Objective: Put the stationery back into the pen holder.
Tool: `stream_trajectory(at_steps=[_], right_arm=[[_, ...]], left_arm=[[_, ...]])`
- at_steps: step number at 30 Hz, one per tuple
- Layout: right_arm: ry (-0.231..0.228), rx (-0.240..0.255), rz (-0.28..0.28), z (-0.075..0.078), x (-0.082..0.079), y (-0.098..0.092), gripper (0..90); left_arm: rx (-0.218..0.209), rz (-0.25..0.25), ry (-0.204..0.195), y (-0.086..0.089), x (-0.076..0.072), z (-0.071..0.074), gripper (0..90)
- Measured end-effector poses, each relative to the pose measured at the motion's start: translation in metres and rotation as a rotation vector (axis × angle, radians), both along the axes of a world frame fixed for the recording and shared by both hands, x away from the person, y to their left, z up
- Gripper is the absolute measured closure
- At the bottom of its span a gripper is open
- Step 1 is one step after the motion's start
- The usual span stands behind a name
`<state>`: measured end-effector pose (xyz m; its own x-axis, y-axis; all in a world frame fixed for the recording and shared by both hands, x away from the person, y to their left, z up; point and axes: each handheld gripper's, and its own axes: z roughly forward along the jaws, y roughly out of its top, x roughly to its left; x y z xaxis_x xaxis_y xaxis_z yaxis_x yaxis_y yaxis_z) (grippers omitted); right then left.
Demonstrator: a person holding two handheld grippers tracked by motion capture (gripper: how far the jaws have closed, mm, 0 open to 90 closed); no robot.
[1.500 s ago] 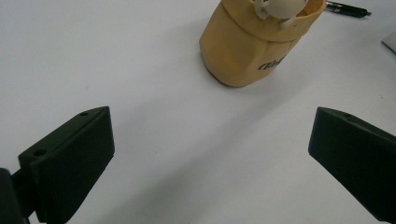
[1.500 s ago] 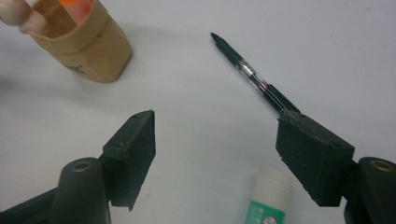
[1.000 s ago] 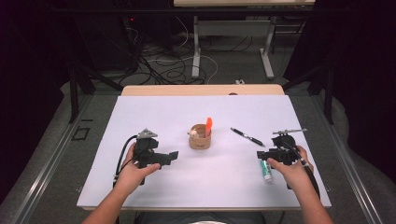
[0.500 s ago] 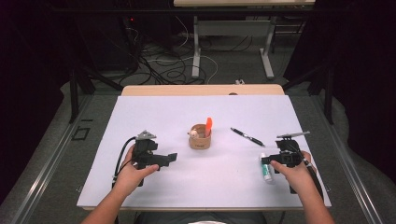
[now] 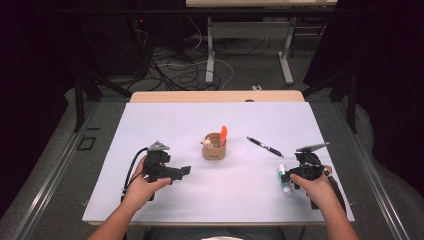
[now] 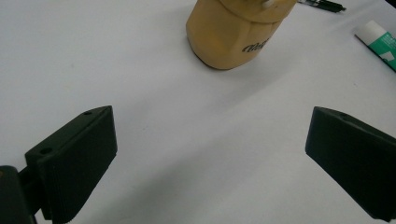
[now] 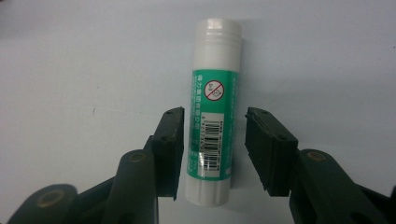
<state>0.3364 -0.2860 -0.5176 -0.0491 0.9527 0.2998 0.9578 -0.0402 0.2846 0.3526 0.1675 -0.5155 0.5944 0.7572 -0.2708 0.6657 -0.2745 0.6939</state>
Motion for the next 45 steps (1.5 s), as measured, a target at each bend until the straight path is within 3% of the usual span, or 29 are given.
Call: stream_trajectory(at_steps=[5, 8, 12, 14, 16, 18, 29, 31, 38, 44, 45], right_arm=[[0.032, -0.008, 0.008, -0.0036, 0.0010, 0.0020, 57.8], [0.055, 0.021, -0.001, -0.0053, 0.0019, 0.0037, 58.7], [0.066, -0.001, 0.016, -0.0068, 0.0021, 0.0038, 60.8], [0.100, -0.007, 0.040, -0.0054, 0.0028, 0.0020, 61.8], [0.079, -0.005, 0.019, -0.0092, 0.0027, 0.0031, 63.1], [0.091, 0.016, 0.005, -0.0099, 0.0030, 0.0040, 64.3], [0.099, 0.026, 0.003, -0.0099, 0.0033, 0.0041, 65.6], [0.131, 0.007, 0.018, -0.0079, 0.0038, 0.0024, 65.6], [0.122, 0.023, 0.013, -0.0090, 0.0031, 0.0026, 65.7], [0.088, 0.052, 0.006, -0.0063, 0.0025, 0.0046, 65.8], [0.077, 0.037, 0.023, -0.0065, 0.0024, 0.0035, 65.8]], left_arm=[[0.011, -0.004, 0.008, -0.0008, -0.0001, -0.0008, 2.6], [0.021, -0.013, 0.007, -0.0008, 0.0001, -0.0014, 2.9], [0.027, -0.014, 0.006, -0.0014, 0.0004, -0.0016, 2.9], [0.027, -0.015, 0.006, -0.0014, 0.0004, -0.0016, 2.9], [0.028, -0.015, 0.006, -0.0015, 0.0005, -0.0018, 2.9], [0.029, -0.015, 0.007, -0.0016, 0.0004, -0.0019, 2.9], [0.031, -0.012, 0.012, -0.0013, 0.0007, -0.0026, 3.1], [0.031, -0.013, 0.012, -0.0011, 0.0009, -0.0027, 3.1], [0.033, -0.013, 0.013, -0.0022, 0.0005, -0.0037, 3.2], [0.030, -0.021, 0.014, -0.0032, 0.0004, -0.0052, 3.3], [0.030, -0.019, 0.014, -0.0035, 0.0002, -0.0051, 3.3]])
